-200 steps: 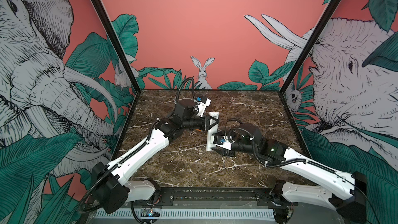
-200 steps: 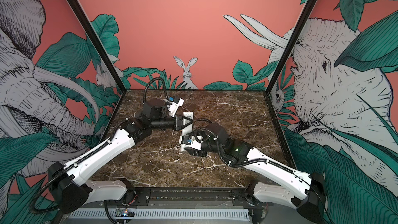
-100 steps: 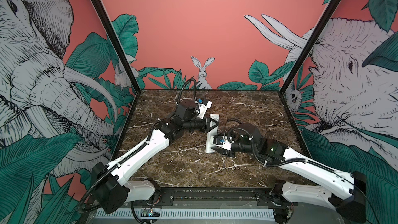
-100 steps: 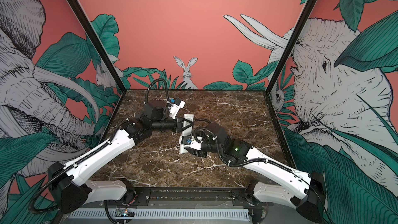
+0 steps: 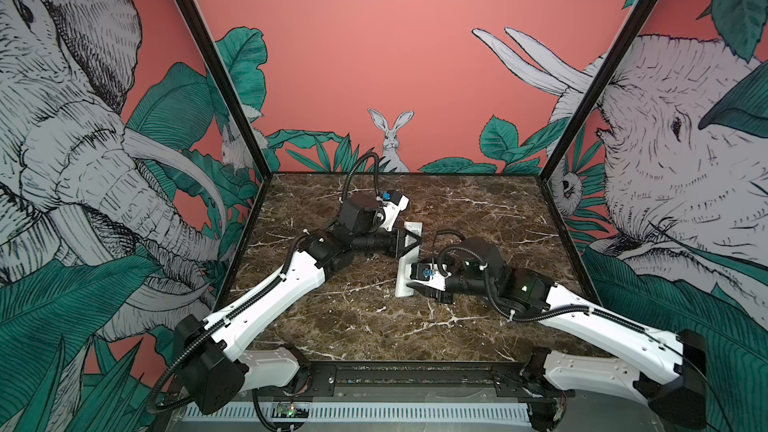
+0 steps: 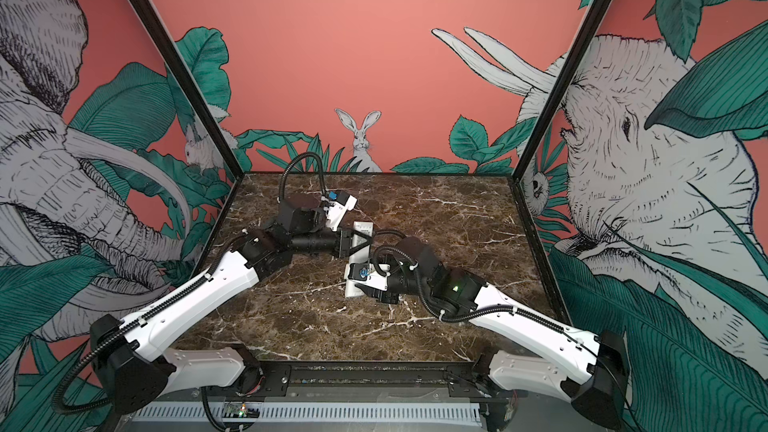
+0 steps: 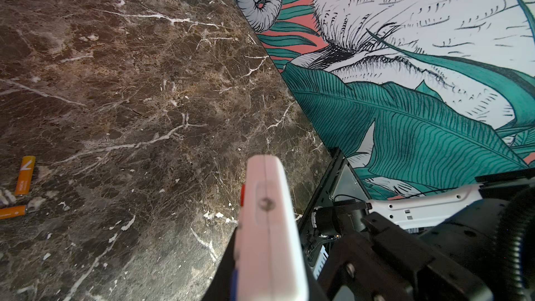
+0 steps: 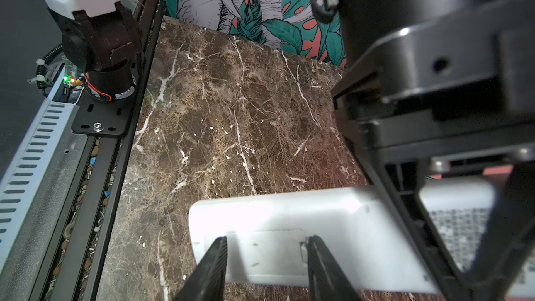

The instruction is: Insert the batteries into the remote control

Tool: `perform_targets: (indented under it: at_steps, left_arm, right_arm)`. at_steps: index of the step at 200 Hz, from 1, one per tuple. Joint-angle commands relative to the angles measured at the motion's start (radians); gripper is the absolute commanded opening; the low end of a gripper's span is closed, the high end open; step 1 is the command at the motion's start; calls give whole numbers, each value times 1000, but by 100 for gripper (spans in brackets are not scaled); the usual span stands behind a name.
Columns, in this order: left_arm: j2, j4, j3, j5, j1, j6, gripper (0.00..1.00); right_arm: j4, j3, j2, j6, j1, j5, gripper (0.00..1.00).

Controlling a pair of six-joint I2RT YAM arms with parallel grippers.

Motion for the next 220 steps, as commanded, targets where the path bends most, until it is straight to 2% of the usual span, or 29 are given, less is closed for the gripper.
perform_targets:
  at_steps: [1, 220]
  left_arm:
    - [-51, 104, 17, -14, 4, 6, 0]
    - [-25, 118, 11, -9, 4, -3, 0]
  right_arm:
    - [-114, 15, 28, 6, 24, -65, 44]
    - [-60, -22, -21, 29, 25, -46, 42]
